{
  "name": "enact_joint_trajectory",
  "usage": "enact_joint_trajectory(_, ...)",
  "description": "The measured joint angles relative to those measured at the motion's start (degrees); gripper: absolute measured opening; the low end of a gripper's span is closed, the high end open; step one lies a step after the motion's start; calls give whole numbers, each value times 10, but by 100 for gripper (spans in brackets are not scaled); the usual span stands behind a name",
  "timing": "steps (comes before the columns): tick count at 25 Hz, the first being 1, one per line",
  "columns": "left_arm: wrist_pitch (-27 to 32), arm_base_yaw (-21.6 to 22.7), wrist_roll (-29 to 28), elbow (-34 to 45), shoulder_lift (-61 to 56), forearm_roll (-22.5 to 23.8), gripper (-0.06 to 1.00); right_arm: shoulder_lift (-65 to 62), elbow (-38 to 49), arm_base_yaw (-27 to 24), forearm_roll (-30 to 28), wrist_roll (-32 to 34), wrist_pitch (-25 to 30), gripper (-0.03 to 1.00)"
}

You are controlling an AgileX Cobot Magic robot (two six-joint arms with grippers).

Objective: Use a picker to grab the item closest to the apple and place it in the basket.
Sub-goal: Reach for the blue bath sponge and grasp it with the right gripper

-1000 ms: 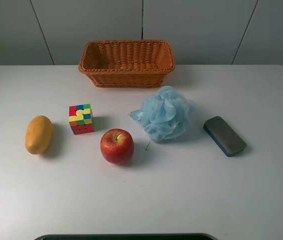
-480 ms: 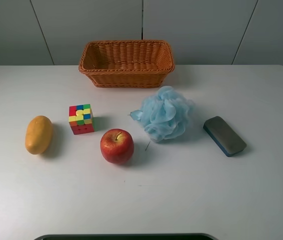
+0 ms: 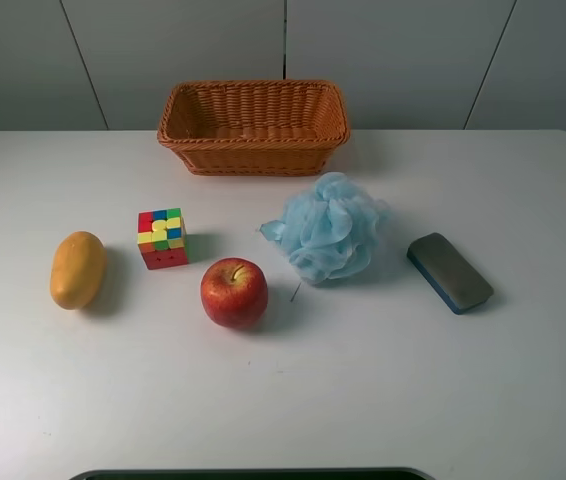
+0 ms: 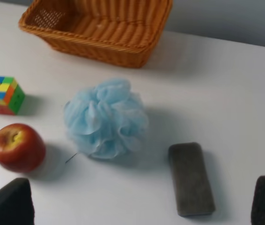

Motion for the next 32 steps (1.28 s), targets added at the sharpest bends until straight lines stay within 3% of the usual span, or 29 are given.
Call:
enact_joint_trajectory(6, 0, 0, 0, 0, 0, 0, 73, 164, -44, 97, 0, -24, -14, 70)
enact_joint_trajectory(17, 0, 0, 0, 0, 0, 0, 73, 412, -132, 215, -17, -74, -79, 70)
enact_joint_trajectory(24, 0, 0, 0, 0, 0, 0, 73, 542, -176, 255, -48, -74, -112, 70)
enact_joint_trajectory(32, 0, 0, 0, 0, 0, 0, 73, 687, -233, 258, -70, -94, -140, 70)
